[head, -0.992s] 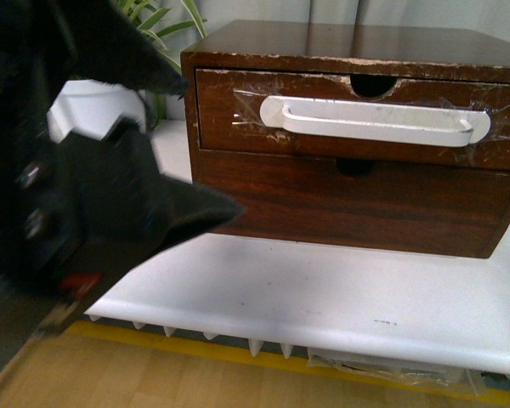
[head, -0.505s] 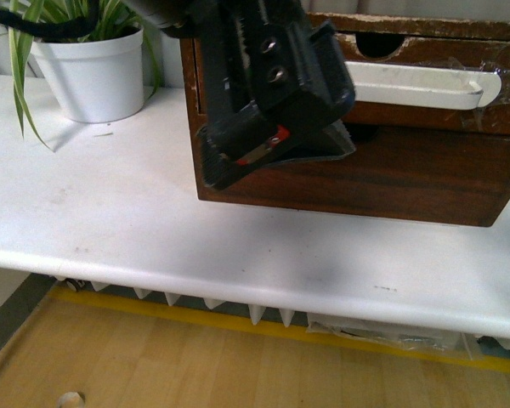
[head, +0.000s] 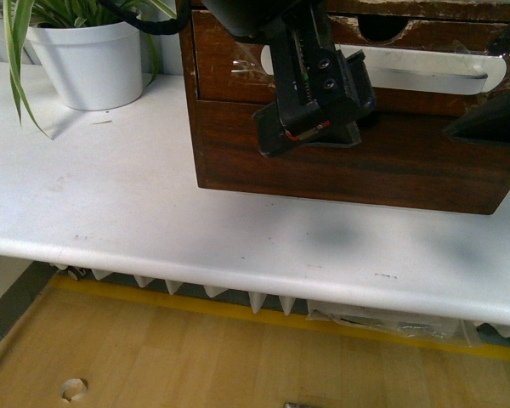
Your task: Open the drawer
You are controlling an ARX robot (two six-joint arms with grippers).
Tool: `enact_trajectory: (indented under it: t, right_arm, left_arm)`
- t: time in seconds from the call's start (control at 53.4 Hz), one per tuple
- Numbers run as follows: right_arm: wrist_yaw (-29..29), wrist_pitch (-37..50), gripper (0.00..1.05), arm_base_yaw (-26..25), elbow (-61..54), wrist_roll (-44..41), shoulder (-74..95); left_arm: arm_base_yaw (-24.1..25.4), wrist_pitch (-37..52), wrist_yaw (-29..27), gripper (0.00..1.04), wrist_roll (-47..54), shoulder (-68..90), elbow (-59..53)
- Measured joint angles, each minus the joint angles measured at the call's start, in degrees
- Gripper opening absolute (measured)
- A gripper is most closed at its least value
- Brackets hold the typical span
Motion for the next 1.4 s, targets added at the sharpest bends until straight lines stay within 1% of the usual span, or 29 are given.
enact_trajectory:
  t: [0.131, 0.356, 0.711, 0.936, 1.403]
  right_arm:
    - [0.02, 0.02, 0.96, 0.63, 1.07, 0.28, 1.36]
    - [0.0, 0.02, 0.96, 0.66, 1.53, 0.61, 2.71]
    - [-1.05, 1.09, 0.96, 0.17, 1.77, 1.73, 4.07]
    - [-0.92, 1.55, 0.96, -0.09, 2.78, 2.45, 5.73]
    - [-2.93, 1.53, 0.96, 0.57, 6.12, 3.43, 9.35]
  left_arm:
    - [0.33, -1.95, -0.37, 0.99, 0.74, 0.35, 1.07]
    - [0.35, -2.69, -1.99, 0.99, 2.67, 1.14, 2.19]
    - [-0.24, -6.19, -2.54, 0.99, 4.83, 2.75, 4.09]
    - [-0.87, -5.97, -3.87, 0.99, 5.2, 3.67, 4.55]
    - [-0.98, -5.51, -3.61, 0.99, 4.33, 3.76, 4.37]
